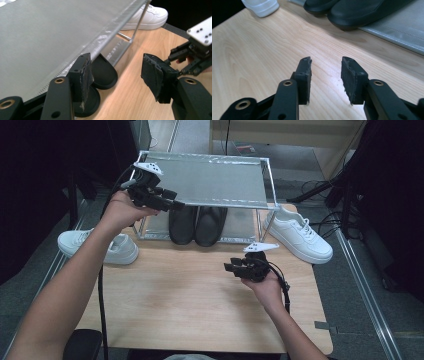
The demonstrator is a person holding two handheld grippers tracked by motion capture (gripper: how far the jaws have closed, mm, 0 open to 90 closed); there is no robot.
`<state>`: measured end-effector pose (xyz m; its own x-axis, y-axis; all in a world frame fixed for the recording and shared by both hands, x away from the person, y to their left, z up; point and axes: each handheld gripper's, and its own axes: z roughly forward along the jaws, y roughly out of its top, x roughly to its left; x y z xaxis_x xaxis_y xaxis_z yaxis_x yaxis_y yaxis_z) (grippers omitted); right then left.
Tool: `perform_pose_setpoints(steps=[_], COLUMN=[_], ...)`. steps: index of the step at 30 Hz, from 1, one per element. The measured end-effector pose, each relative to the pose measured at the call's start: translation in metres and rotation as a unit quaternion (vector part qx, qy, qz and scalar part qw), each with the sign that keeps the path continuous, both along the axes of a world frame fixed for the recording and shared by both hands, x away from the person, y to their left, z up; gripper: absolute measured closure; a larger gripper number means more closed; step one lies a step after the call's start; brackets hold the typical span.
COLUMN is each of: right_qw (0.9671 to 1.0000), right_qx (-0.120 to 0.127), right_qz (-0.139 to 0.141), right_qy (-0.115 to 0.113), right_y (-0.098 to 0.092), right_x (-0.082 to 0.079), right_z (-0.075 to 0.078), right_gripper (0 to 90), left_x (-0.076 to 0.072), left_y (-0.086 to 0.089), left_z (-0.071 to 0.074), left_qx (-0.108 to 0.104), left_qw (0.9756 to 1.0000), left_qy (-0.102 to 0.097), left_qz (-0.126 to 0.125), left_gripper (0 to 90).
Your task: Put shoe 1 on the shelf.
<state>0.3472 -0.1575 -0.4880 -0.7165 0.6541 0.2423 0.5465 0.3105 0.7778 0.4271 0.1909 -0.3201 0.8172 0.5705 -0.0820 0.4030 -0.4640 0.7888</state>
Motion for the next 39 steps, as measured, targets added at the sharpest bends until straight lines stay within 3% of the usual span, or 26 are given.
perform_pose_setpoints(steps=[4,8,15,20,25,28,33,39], right_qw=[0.9999,0.9998,0.9996,0.9997,0.9995,0.9994,0.9991,0.9990], right_qx=[0.012,0.014,0.007,0.004,0.007,0.005,0.007,0.017], right_qz=[-0.005,-0.002,0.004,0.013,0.015,0.019,0.025,0.021], right_qy=[-0.009,-0.012,-0.028,-0.022,-0.029,-0.028,-0.034,-0.035], right_y=[-0.008,-0.012,-0.018,-0.021,-0.021,-0.019,-0.013,-0.015], right_x=[-0.009,-0.015,-0.025,-0.027,-0.027,-0.024,-0.017,-0.007], right_z=[0.003,0.004,0.006,0.003,0.005,0.007,0.010,0.011], right_gripper=[59.5,58.2,53.4,51.4,49.5,49.3,49.2,49.0], left_x=[-0.015,-0.028,-0.042,-0.049,-0.058,-0.061,-0.069,-0.077], left_y=[0.001,0.003,0.010,0.017,0.028,0.035,0.050,0.070], left_z=[-0.009,-0.022,-0.049,-0.068,-0.089,-0.096,-0.107,-0.110], left_qx=[0.014,0.009,0.001,0.003,0.003,0.019,0.009,-0.005], left_qw=[0.9999,1.0000,0.9999,0.9995,0.9990,0.9983,0.9979,0.9963], left_qy=[-0.003,-0.002,0.016,0.029,0.037,0.046,0.051,0.059], left_qz=[0.001,-0.002,-0.002,0.007,0.025,0.031,0.039,0.062], left_gripper=[40.2,39.4,38.3,38.4,40.3,40.4,40.5,48.1])
